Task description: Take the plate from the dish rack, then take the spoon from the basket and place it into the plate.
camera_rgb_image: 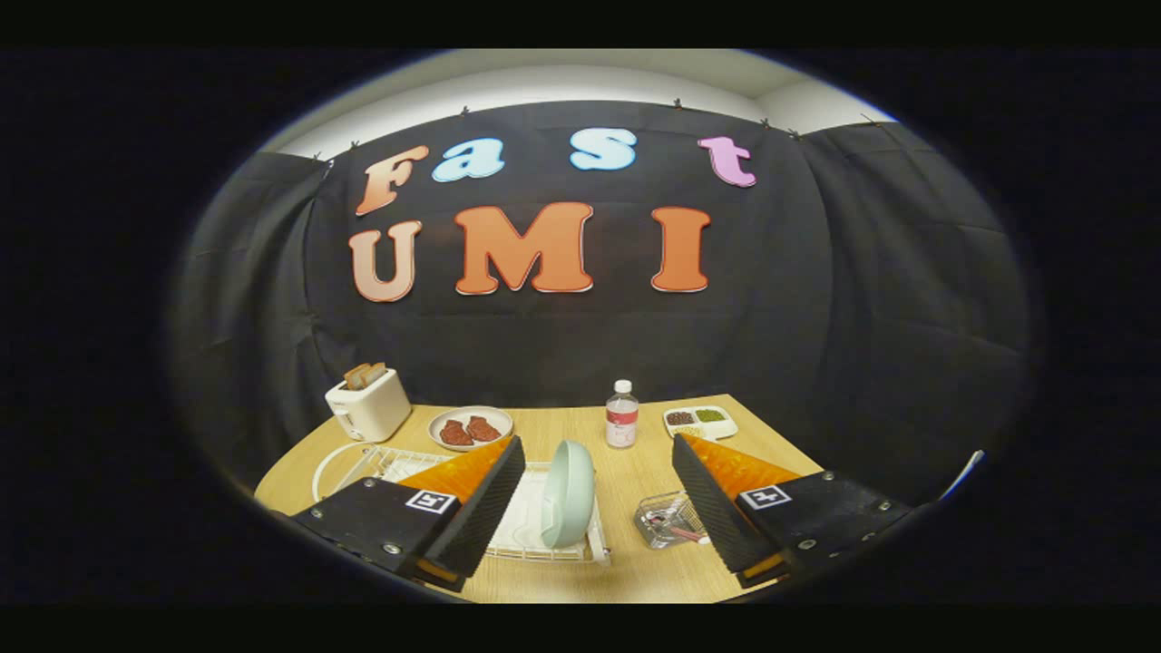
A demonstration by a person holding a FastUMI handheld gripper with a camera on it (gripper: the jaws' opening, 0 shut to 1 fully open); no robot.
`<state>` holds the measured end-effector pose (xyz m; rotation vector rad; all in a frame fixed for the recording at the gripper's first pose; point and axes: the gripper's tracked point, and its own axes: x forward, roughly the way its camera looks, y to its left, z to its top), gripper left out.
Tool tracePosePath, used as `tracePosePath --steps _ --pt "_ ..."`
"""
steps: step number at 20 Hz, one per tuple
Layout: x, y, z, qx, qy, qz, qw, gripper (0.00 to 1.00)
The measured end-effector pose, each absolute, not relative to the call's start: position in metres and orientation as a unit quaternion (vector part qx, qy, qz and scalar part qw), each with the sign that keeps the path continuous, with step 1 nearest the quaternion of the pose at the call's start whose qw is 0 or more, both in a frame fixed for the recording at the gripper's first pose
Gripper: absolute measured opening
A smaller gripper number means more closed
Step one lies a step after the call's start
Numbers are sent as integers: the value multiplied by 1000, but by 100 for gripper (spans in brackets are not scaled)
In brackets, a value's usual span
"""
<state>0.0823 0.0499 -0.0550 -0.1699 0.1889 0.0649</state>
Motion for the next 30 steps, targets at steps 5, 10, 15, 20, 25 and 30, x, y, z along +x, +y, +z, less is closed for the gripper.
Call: tracePosePath --steps 5,10,15,20,25,30 --pt "118 58 -97 -97 147 28 984 93" --pt "140 62 -142 -104 206 23 973 79" --pt "154 48 -171 -112 246 -9 963 67" --pt "158 40 -195 -95 292 -27 951 53" --pt "156 36 -196 -110 304 -67 944 27" --pt "155 43 -188 -130 301 -77 942 25"
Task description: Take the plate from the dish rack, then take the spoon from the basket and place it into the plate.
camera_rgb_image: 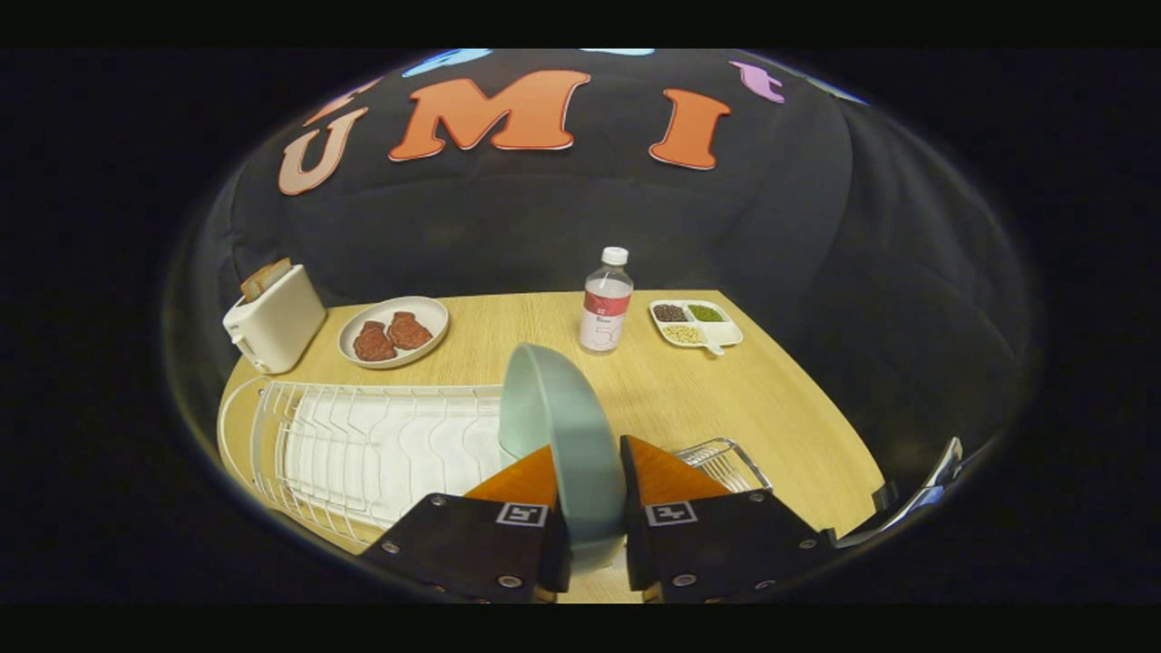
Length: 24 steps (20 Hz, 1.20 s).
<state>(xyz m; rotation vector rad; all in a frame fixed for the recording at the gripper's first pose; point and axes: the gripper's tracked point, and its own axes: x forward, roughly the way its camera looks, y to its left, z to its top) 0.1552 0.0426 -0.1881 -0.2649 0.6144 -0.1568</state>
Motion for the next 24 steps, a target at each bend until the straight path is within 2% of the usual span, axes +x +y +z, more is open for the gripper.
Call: tracePosePath --steps 13,24 --pt "158 43 -148 -175 262 -97 944 25" --pt "91 59 -125 -95 248 -42 963 25"
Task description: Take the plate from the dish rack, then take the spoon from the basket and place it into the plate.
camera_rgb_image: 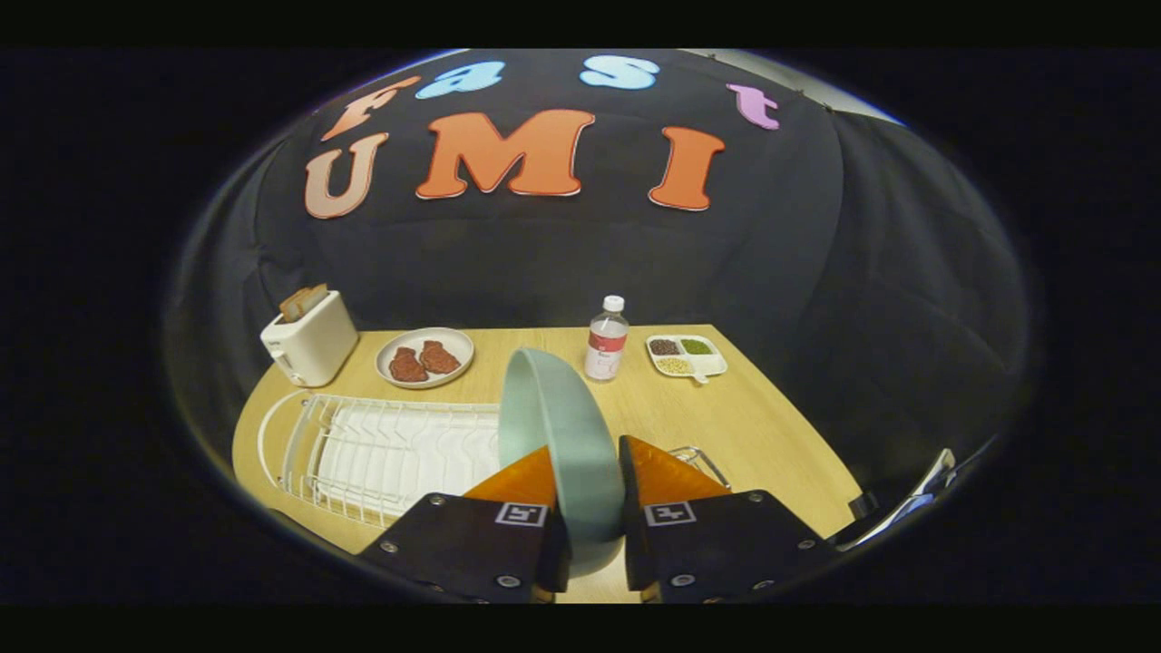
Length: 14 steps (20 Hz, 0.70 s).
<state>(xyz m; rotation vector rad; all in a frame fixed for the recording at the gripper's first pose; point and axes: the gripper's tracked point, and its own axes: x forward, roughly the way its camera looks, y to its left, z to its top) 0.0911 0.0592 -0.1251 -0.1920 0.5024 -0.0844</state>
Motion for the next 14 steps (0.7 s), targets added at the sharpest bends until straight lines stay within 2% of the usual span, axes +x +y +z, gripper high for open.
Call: tracePosePath --steps 7,14 --pt "15 61 -144 41 270 0 962 24" --pt "-41 50 -182 124 286 9 950 24"
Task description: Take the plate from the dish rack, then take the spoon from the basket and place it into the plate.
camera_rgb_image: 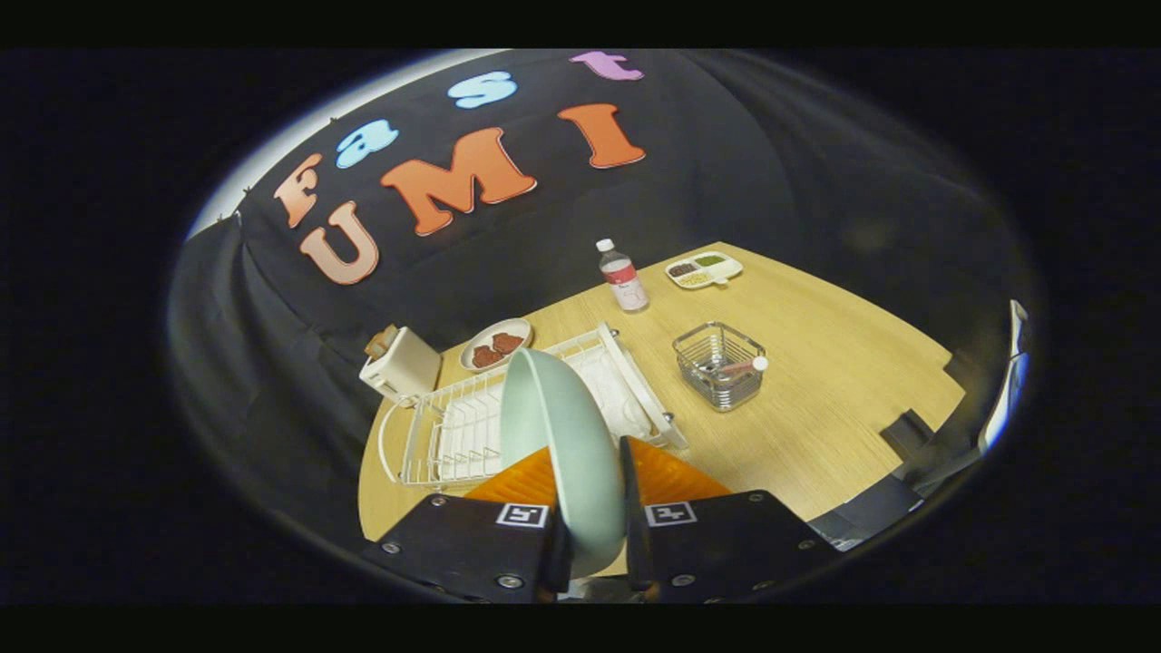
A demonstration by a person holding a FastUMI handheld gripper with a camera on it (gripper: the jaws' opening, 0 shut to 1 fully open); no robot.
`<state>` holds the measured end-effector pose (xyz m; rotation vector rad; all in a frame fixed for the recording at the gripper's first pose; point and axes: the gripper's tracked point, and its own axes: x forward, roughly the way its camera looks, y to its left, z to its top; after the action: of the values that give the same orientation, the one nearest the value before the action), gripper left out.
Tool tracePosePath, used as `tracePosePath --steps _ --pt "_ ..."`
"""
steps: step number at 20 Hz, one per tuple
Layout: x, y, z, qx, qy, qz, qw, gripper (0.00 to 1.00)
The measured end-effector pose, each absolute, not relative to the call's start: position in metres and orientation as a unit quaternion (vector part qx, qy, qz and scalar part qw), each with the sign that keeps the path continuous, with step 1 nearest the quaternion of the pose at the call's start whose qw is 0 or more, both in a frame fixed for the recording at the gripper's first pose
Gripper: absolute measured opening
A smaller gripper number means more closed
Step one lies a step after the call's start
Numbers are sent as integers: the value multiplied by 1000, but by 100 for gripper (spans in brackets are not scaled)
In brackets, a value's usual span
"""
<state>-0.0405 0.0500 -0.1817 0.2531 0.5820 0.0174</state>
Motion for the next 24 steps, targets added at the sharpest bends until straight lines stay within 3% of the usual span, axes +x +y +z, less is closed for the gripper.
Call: tracePosePath --steps 13,24 --pt "-82 39 -301 272 360 -4 892 24" --pt "-71 58 -333 320 390 14 863 25"
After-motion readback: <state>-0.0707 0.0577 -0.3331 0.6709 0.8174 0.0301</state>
